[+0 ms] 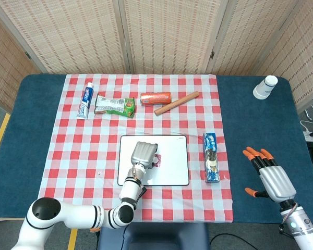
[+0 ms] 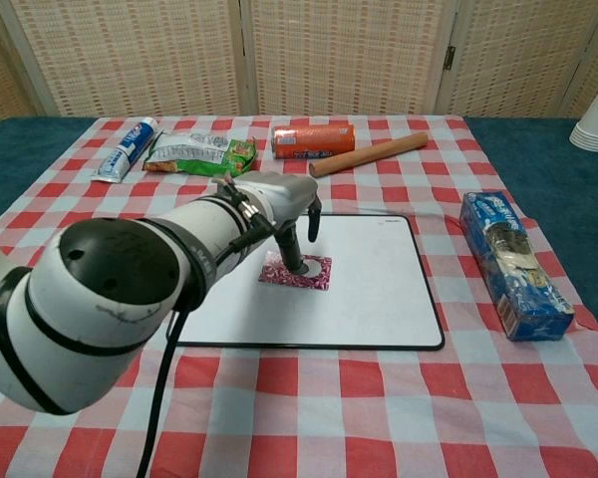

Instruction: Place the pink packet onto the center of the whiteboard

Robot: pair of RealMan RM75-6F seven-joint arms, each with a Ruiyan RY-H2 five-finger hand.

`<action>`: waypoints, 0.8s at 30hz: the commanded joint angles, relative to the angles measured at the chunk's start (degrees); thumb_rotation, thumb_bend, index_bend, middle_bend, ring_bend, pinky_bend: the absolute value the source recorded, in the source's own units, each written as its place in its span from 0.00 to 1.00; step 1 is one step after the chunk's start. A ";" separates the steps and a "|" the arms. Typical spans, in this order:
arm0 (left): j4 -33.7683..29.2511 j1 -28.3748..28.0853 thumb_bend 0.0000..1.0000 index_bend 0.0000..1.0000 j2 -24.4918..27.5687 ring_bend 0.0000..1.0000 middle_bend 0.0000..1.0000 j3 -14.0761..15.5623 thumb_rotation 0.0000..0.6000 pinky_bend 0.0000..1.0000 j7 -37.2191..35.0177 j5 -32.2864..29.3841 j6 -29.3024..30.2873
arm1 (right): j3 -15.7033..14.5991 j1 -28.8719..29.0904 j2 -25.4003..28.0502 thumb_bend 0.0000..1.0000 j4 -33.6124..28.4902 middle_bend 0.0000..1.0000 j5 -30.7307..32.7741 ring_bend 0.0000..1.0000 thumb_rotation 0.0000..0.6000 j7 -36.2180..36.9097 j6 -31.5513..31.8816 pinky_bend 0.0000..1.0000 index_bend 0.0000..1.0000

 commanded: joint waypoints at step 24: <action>-13.41 32.26 0.29 0.51 21.37 0.92 0.88 18.95 1.00 0.99 -50.61 53.21 23.68 | -2.41 -2.70 -0.14 0.06 -1.11 0.01 -6.93 0.00 1.00 -2.23 5.88 0.01 0.00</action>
